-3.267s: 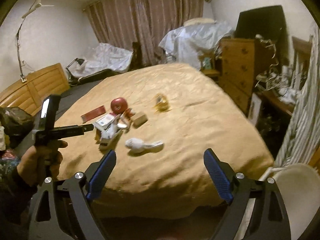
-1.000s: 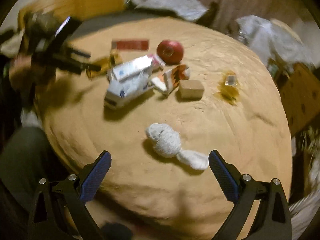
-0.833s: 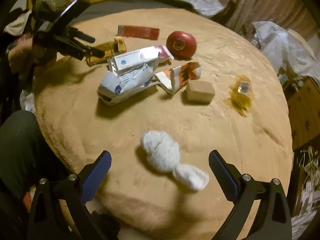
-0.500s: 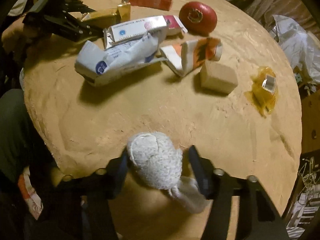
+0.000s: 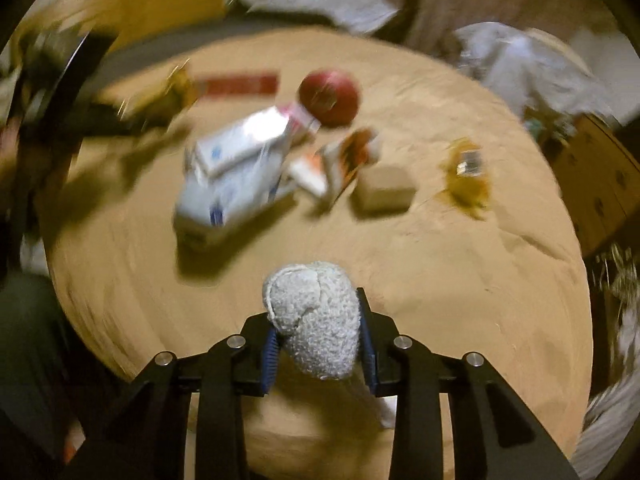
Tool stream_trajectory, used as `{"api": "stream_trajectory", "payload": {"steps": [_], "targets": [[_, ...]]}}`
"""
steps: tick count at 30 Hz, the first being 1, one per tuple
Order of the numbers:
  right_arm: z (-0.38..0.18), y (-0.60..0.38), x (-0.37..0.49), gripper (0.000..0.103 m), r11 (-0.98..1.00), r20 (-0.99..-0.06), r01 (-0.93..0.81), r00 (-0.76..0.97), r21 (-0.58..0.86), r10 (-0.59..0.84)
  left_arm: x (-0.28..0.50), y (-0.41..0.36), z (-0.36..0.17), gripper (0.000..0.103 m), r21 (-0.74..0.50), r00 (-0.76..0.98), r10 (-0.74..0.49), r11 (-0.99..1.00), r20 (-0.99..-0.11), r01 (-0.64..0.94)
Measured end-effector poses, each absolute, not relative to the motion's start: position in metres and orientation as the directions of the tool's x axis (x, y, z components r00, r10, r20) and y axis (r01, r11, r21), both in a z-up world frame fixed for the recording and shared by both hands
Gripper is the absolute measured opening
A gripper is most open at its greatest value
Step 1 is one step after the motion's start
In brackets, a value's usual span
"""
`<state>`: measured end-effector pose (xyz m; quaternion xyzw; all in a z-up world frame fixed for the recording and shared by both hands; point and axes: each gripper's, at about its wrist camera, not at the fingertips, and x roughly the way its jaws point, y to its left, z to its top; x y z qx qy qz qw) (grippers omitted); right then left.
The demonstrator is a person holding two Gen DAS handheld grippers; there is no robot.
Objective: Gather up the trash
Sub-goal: 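Grasp the gold cigarette box with the left gripper while the right gripper grasps the white sock, then carry the gold box and white sock to the white bucket and release them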
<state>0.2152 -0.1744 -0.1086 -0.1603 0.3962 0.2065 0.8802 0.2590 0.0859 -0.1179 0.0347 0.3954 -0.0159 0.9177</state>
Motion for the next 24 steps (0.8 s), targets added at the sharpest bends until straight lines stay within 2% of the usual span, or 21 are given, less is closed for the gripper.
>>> {"api": "stream_trajectory", "payload": {"steps": [9,14,20,24], "targets": [[-0.051,-0.169,0.157,0.034,0.947,-0.548,-0.320,0.797,-0.028,0.253,0.178,0.029,-0.057,0.031,0.077,0.836,0.041,0.997,-0.547,0.002],[-0.026,-0.179,0.117,0.035,0.976,-0.436,-0.217,0.878,-0.001,0.195,0.137,0.005,-0.032,0.032,0.054,0.894,0.063,0.998,-0.443,-0.044],[-0.015,-0.190,0.088,0.035,0.990,-0.379,-0.138,0.916,0.017,0.133,0.111,-0.013,-0.023,0.032,0.058,0.933,0.088,0.996,-0.350,-0.073],[-0.012,-0.195,0.070,0.035,0.992,-0.353,-0.125,0.927,0.027,0.127,0.102,-0.020,-0.023,0.032,0.040,0.938,0.083,0.996,-0.336,-0.074]]}}
